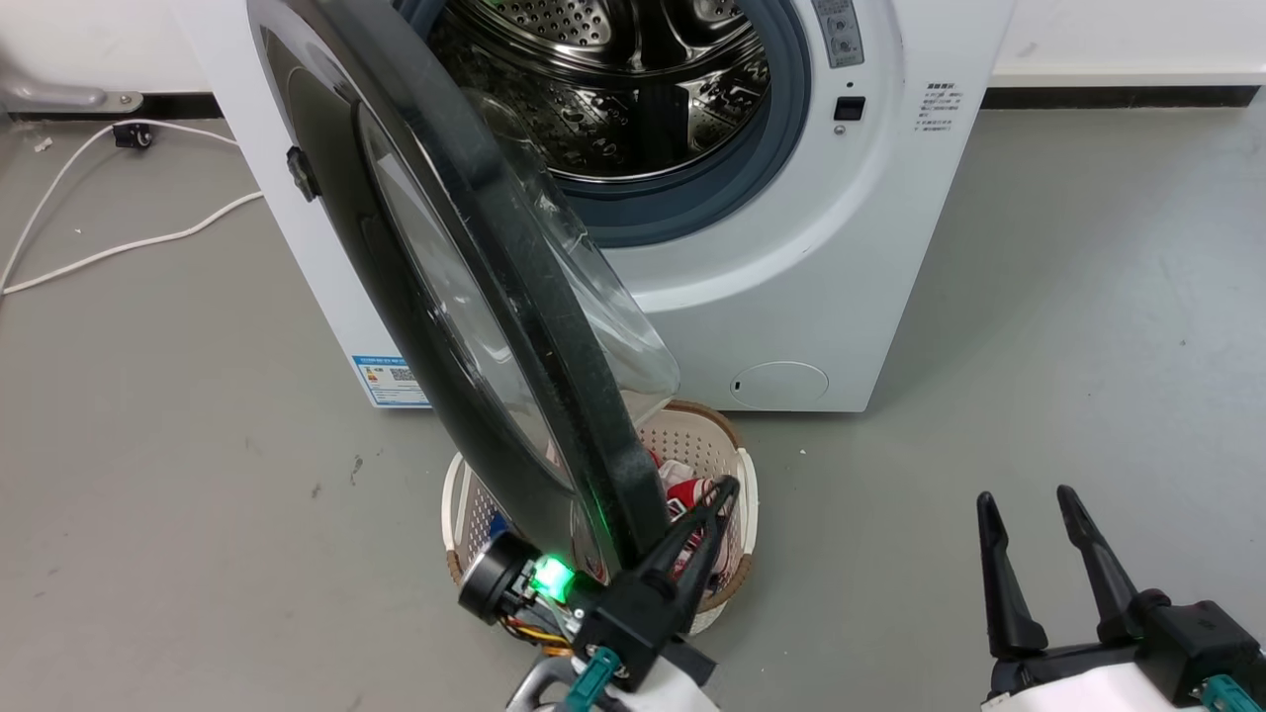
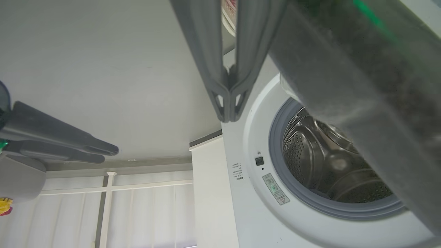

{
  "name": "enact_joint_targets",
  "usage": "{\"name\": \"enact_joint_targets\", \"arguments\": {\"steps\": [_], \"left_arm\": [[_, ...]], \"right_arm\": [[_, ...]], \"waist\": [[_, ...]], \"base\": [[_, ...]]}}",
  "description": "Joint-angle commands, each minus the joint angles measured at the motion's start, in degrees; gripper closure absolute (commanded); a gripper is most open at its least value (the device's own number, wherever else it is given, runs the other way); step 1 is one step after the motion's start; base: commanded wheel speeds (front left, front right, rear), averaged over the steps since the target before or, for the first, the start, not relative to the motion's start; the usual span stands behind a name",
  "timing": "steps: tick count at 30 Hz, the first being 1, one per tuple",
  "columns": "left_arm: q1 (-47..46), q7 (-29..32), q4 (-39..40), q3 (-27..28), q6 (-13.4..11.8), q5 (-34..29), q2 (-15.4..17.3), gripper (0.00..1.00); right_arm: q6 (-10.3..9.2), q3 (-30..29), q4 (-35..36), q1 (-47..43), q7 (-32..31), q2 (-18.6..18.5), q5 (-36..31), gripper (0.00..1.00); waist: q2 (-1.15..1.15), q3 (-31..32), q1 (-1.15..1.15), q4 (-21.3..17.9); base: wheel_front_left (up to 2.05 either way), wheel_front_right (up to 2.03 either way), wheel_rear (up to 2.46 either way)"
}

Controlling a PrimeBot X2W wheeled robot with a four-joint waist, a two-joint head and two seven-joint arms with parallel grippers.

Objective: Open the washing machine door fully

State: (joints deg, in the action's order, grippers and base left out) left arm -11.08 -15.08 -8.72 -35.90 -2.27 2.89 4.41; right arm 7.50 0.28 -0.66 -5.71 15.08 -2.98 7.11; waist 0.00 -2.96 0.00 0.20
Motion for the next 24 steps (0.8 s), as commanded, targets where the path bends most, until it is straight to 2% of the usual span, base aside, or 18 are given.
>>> {"name": "enact_joint_targets", "arguments": {"steps": [1,6,12,18,24], "left_arm": [[-0.6,-0.1,-0.4,1.1,-0.3,0.3,0.3,1.00],[0.3,-0.1,-0.7,3.9,-0.7,0.3,1.4,1.00],[3.0,0.0,0.1,4.3,-0.5,-0.4,2.2,1.00],[5.3,0.0,3.0,6.5,-2.0,-0.2,3.2,1.00],[7.8,0.0,5.0,6.6,-2.0,-0.6,3.9,1.00]], "right_arm": [[-0.01,0.2,-0.2,0.7,0.1,0.2,0.2,0.00],[-0.01,0.2,-0.5,0.2,0.1,0.2,0.4,0.00],[-0.01,0.3,-1.0,-0.8,0.1,0.2,0.9,0.00],[-0.01,0.8,-1.6,-1.7,0.1,0.2,2.1,0.00],[-0.01,1.7,-2.7,-2.8,0.1,0.2,2.5,0.00]], "waist": [[0.00,0.0,0.00,0.0],[0.00,0.4,0.00,0.5],[0.00,1.5,0.00,2.4],[0.00,2.4,0.00,5.7],[0.00,2.7,0.00,9.2]], "base": [[0.00,0.00,0.00],[0.00,0.00,0.00],[0.00,0.00,0.00],[0.00,0.00,0.00],[0.00,0.00,0.00]]}}
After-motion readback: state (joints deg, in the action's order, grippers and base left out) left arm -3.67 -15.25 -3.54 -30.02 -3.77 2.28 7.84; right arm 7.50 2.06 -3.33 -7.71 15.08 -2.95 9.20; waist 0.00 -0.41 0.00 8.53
